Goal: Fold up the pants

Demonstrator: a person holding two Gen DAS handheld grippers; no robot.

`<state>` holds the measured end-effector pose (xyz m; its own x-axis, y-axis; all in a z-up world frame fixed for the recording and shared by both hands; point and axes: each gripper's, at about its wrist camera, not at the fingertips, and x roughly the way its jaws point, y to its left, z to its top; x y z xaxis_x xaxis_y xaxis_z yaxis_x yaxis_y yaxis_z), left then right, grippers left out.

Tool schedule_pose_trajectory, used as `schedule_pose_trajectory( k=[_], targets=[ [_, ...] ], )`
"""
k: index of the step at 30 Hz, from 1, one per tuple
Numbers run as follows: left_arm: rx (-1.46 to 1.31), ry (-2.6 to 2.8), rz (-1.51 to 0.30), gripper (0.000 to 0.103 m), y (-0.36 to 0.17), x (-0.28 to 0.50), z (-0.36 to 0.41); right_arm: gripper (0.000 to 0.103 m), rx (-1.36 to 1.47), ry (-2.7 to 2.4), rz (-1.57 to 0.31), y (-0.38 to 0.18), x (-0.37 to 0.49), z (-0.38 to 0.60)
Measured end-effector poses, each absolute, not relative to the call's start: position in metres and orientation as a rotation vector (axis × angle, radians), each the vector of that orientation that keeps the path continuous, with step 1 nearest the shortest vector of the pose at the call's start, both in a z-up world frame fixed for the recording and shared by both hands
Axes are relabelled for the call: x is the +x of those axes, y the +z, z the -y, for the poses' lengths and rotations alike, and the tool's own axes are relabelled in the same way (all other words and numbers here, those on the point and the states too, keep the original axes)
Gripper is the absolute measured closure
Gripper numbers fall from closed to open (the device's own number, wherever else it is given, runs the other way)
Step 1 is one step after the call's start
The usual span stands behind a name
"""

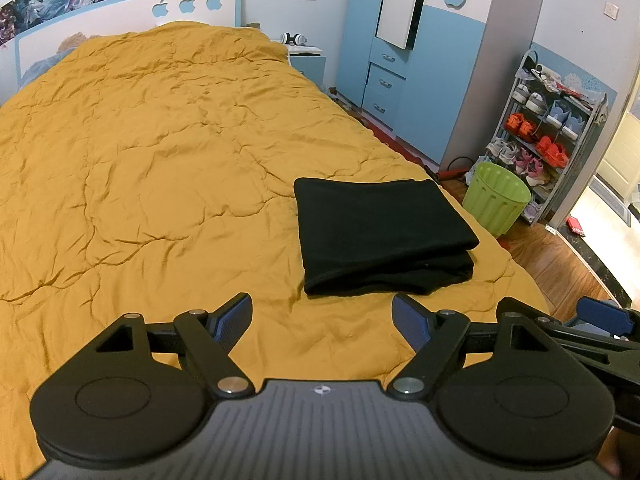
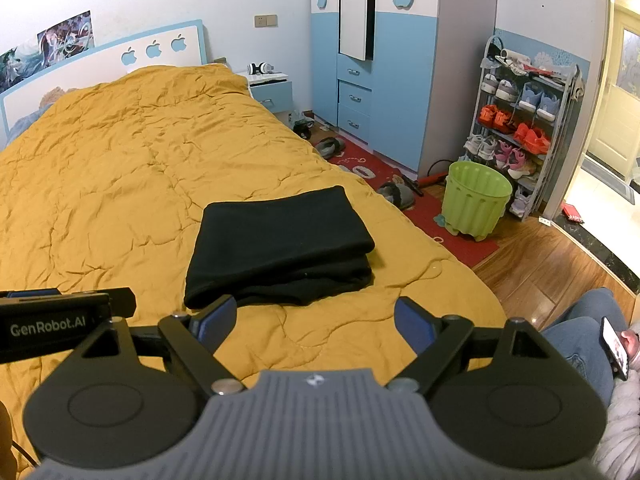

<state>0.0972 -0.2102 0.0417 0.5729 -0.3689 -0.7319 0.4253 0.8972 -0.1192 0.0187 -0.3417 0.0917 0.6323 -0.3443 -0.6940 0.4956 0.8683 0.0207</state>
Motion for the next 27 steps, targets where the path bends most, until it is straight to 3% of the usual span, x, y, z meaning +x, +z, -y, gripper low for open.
schedule_pose_trajectory(
  k=[27],
  targets=[
    [0.072, -0.465, -0.844, 0.010, 0.0409, 0.0962, 0.2083, 0.021, 0.220, -0.488, -0.740, 0.0930, 0.0110, 0.3393]
  ],
)
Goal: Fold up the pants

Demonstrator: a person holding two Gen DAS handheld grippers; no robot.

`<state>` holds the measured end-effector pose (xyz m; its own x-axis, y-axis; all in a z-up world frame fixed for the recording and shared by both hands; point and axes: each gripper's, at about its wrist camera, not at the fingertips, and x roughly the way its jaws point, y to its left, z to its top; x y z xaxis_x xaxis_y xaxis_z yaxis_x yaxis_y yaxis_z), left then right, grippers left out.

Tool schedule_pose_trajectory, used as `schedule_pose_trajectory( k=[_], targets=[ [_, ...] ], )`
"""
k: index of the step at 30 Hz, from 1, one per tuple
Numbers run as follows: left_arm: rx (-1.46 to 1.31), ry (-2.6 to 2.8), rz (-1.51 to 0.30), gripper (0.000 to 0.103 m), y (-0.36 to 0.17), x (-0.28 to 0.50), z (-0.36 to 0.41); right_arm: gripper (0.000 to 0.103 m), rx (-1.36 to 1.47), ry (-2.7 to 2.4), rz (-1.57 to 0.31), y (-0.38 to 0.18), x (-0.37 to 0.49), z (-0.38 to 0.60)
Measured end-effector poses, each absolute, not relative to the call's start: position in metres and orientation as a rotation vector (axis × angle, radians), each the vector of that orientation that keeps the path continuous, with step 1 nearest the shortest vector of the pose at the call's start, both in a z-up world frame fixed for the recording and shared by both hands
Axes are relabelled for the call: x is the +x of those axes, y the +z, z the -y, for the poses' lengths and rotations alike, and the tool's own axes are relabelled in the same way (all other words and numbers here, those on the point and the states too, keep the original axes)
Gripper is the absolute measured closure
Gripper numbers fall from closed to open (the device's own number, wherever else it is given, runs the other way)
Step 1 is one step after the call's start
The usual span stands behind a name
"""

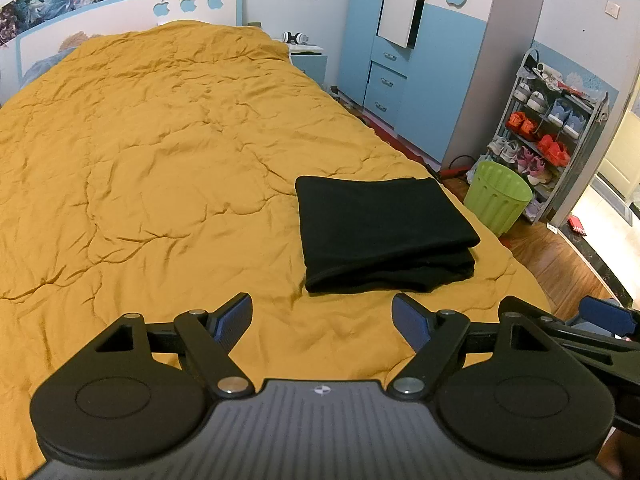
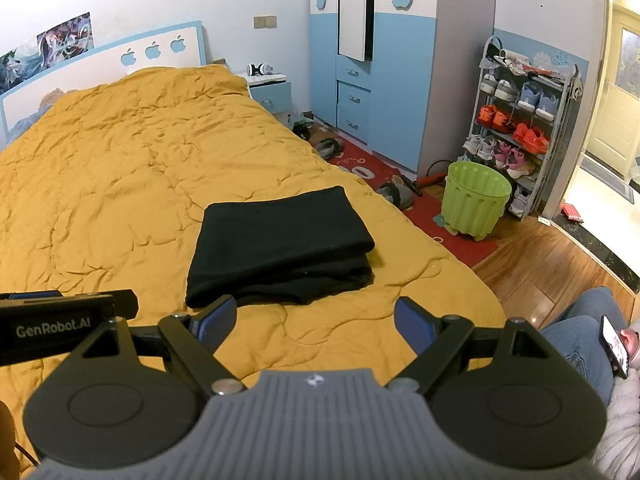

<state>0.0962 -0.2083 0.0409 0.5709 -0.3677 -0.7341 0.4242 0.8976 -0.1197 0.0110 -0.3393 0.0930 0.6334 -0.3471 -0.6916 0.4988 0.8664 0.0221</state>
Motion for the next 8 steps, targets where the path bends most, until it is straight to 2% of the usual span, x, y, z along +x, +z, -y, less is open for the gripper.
schedule_pose_trajectory(
  k=[8],
  targets=[
    [0.076, -0.465, -0.830, 0.010, 0.0413, 0.0920, 0.2070, 0.021, 0.217, -0.492, -0.738, 0.0955, 0.0071, 0.3370]
  ],
)
